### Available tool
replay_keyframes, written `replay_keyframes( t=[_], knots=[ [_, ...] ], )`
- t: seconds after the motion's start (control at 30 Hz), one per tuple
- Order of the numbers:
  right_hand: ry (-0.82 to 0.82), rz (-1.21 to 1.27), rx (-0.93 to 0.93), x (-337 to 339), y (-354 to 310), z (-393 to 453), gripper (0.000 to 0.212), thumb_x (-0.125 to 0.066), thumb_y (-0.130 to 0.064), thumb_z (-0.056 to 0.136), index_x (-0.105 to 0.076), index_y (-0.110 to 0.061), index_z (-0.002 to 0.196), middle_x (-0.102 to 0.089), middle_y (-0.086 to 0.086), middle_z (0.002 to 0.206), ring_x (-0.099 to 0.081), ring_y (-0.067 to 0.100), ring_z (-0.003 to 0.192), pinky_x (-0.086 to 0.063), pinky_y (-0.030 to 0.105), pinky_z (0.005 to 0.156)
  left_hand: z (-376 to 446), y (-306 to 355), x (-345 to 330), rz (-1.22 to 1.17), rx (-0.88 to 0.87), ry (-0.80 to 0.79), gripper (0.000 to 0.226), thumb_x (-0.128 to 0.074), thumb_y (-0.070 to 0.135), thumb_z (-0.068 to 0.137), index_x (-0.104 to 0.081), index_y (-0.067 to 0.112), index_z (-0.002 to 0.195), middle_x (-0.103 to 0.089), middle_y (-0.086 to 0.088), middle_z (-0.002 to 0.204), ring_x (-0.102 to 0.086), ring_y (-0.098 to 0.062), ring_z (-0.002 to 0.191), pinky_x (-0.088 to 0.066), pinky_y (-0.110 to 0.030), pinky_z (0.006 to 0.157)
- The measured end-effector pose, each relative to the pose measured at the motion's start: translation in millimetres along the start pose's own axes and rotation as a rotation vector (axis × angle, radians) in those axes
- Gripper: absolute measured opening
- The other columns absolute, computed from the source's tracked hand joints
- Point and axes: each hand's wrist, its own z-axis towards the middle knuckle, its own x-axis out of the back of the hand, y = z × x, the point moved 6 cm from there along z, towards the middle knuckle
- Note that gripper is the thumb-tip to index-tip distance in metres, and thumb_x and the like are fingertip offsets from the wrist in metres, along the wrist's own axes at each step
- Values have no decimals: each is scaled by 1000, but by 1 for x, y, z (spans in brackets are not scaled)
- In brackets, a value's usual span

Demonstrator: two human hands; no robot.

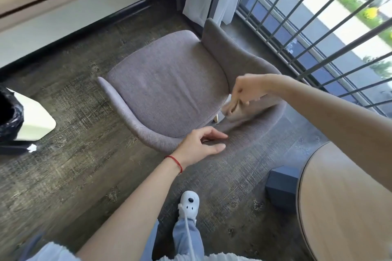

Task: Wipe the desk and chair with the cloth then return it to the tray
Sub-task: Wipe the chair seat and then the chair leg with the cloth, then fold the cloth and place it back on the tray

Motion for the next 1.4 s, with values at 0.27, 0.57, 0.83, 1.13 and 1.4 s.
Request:
replay_keyframes(
  t=[0.27,0.57,0.83,1.13,1.4],
  knots=[
    [575,410,310,22,-29,-22,28,-68,1,72,-75,-13,95,-71,7,98,-59,11,82,-46,20,77,31,24,44,-1053,434,170,73,-37,65,86,-49,0,115,-60,-22,111,-60,-33,100,-50,-42,89],
    [521,904,392,-26,-38,-63,61,-76,-24,77,-49,-34,130,-48,-15,138,-43,-3,124,-36,35,111,-9,49,89,-464,210,424,18,-56,-1,88,-58,9,102,-62,-6,90,-60,-14,77,-51,-25,69],
    [386,1041,556,52,-129,-91,62,-82,-28,68,-52,-30,123,-60,8,125,-61,16,109,-50,39,97,-114,134,169,-493,-59,499,20,-65,13,84,-65,16,104,-73,6,90,-70,-7,84,-55,-17,65],
    [538,1002,781,235,-323,-73,40,-77,-6,74,-50,-17,101,-58,9,92,-53,23,73,-45,42,65,-241,161,391,-478,-91,882,64,-79,0,67,-46,6,122,-62,-18,116,-63,-31,106,-54,-43,88],
    [462,1481,664,319,-480,-2,41,-83,-27,57,-54,-11,81,-68,8,82,-68,14,69,-52,24,51,-310,170,565,-367,-262,1107,26,-82,22,62,-68,12,81,-70,7,70,-57,-6,56,-45,-14,47]
  ],
)
